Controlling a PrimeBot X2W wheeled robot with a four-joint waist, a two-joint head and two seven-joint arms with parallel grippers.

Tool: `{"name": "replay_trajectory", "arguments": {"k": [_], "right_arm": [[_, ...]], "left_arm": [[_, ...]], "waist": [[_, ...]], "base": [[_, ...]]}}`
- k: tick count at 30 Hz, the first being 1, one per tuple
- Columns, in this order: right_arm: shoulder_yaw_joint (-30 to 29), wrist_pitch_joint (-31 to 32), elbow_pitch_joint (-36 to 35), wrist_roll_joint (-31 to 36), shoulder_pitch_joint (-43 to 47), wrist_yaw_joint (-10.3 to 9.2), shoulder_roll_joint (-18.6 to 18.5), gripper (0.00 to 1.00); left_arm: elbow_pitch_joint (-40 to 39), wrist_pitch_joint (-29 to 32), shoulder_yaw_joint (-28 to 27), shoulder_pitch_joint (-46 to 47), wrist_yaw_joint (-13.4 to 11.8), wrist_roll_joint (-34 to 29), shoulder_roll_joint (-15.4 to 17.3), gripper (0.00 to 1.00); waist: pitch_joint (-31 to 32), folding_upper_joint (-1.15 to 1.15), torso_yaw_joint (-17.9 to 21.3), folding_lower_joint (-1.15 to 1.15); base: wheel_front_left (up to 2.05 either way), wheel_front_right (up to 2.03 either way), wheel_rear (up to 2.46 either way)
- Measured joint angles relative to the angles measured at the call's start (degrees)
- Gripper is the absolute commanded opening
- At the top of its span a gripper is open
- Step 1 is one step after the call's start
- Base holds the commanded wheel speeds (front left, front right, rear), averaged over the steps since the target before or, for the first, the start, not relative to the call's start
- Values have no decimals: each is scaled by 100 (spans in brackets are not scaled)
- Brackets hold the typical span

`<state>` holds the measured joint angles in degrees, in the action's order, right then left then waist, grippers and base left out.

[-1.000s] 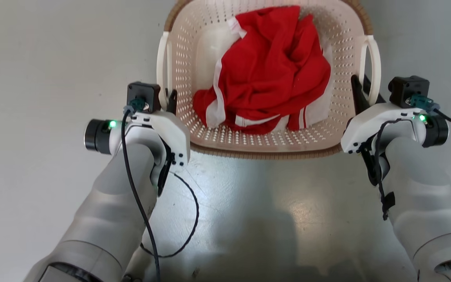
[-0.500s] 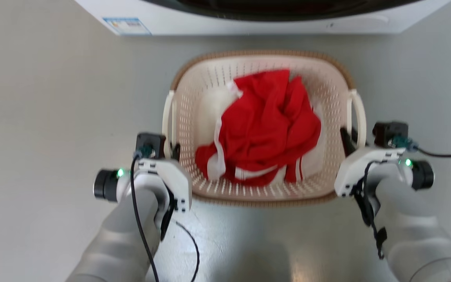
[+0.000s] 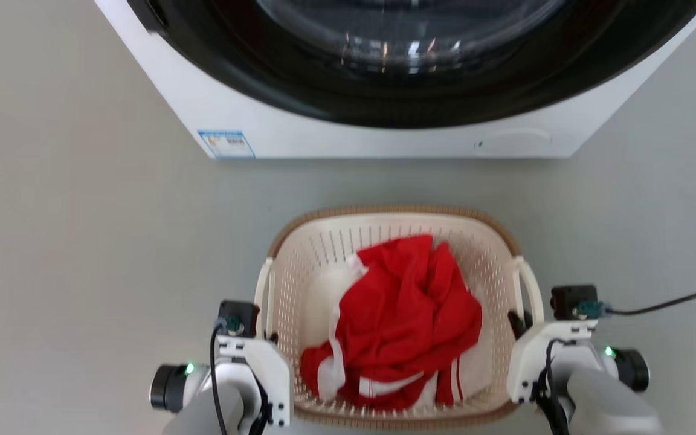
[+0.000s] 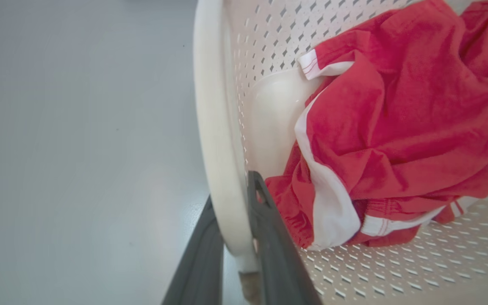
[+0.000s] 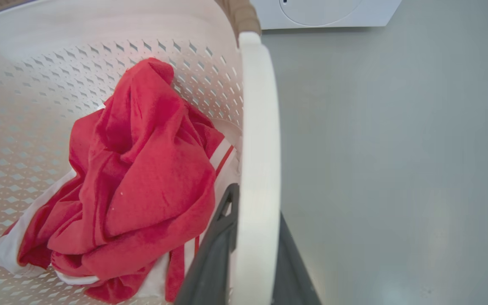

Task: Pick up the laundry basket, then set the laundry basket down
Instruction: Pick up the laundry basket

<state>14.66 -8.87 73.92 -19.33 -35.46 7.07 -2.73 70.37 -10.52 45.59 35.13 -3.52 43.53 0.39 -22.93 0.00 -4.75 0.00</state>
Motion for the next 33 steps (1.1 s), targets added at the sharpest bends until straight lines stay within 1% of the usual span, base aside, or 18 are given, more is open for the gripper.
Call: {"name": "replay_trajectory", "arguments": {"k": [2,3,12,18,27,33], "right_arm": [[175,80,-14,-185,143,0,0,0],[175,80,-14,-185,143,0,0,0],[960,444,-143,-964,920,-1,7,0],[1357,534,-193,-1361,1237,-2,8,0],[1759,533,-144,-1720,1533,-3,13,0],[1953,506,-116,-1894,1579,-3,18,0]], "left_arm": [[25,51,57,-127,0,44,0,0],[25,51,57,-127,0,44,0,0],[172,255,248,-812,8,237,1,0],[243,293,291,-1143,30,289,7,0],[292,294,368,-1472,58,291,9,0],[313,294,405,-1514,58,291,12,0]], "waist": [[201,0,9,0],[201,0,9,0],[1097,0,69,0],[1589,0,135,0],[2100,0,195,0],[2240,0,209,0]], "base": [[0,0,0],[0,0,0],[0,0,0],[0,0,0],[0,0,0],[0,0,0]]}}
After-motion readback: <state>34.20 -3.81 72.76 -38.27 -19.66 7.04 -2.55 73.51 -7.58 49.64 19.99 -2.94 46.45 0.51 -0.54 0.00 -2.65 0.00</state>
